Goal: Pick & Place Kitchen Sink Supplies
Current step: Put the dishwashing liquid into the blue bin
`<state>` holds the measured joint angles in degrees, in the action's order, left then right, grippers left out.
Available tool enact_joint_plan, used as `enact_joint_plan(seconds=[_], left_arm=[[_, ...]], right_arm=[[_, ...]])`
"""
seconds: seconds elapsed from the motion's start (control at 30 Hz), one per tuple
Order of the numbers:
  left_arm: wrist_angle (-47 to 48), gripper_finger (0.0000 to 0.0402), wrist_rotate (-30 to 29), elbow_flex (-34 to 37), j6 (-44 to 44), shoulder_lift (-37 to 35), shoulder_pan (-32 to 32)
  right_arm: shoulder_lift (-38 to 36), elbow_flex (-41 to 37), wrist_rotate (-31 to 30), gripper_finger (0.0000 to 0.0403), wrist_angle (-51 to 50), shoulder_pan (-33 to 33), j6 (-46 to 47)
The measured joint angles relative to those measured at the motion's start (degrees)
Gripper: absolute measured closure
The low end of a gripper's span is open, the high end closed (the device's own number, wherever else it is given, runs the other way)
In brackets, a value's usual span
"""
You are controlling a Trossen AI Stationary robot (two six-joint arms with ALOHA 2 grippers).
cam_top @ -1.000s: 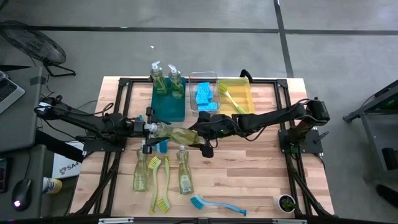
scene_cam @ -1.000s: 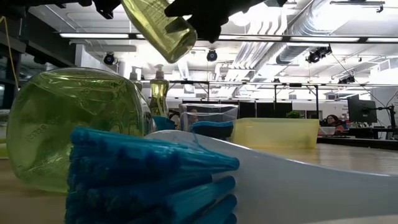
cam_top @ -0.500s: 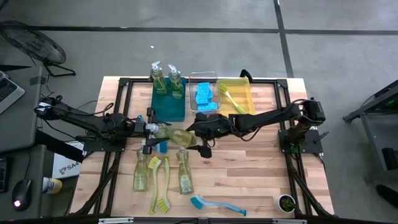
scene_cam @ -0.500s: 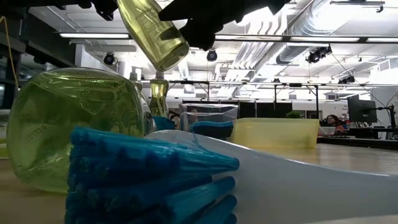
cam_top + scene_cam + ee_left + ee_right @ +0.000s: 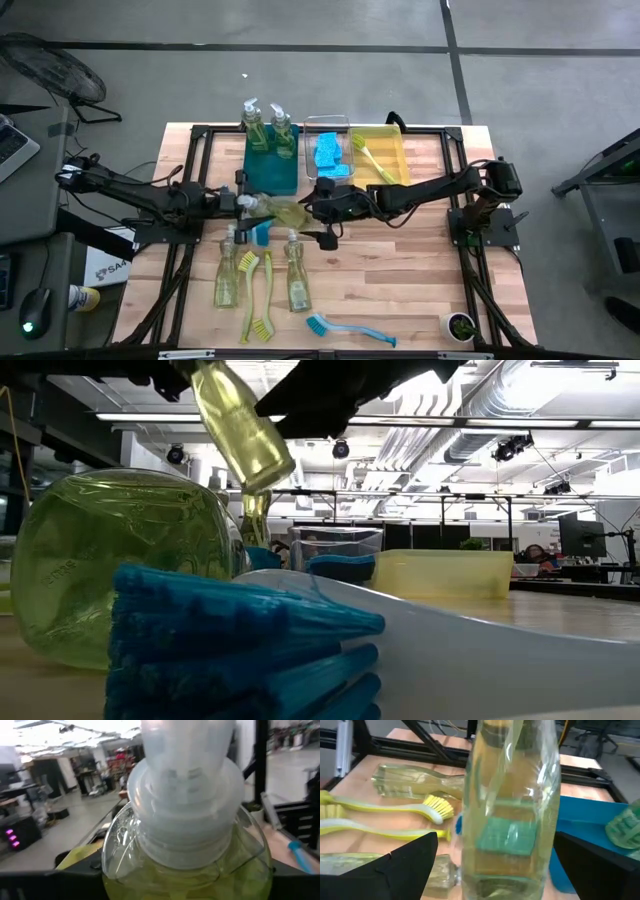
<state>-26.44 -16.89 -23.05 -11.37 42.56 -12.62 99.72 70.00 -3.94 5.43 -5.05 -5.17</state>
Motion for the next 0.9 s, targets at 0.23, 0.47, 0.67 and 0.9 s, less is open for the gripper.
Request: enact_joint_plan(seconds=[0.23, 0.47, 0.67, 0.9], left_arm=[[3.7, 0.0163, -8.9, 0.0, -0.3, -1.5, 0.0], [4.4, 0.0165, -22.7, 0.0, -1.7, -3.2, -0.1], [4.6, 0.0181, -35.3, 0.0, -3.0, -3.1, -0.1], [10.1, 0.0205, -44.8, -3.0, -4.7, -3.0, 0.0]], right_arm=[[-0.5, 0.1, -2.9, 0.0015, -3.5, 0.5, 0.0], [-1.0, 0.1, -14.0, 0.0015, -8.1, 0.0, 4.9], [-1.0, 0.1, -15.0, 0.0016, -9.0, 0.0, 10.4], [-1.0, 0.1, -15.0, 0.0016, -9.1, 0.0, 13.6]])
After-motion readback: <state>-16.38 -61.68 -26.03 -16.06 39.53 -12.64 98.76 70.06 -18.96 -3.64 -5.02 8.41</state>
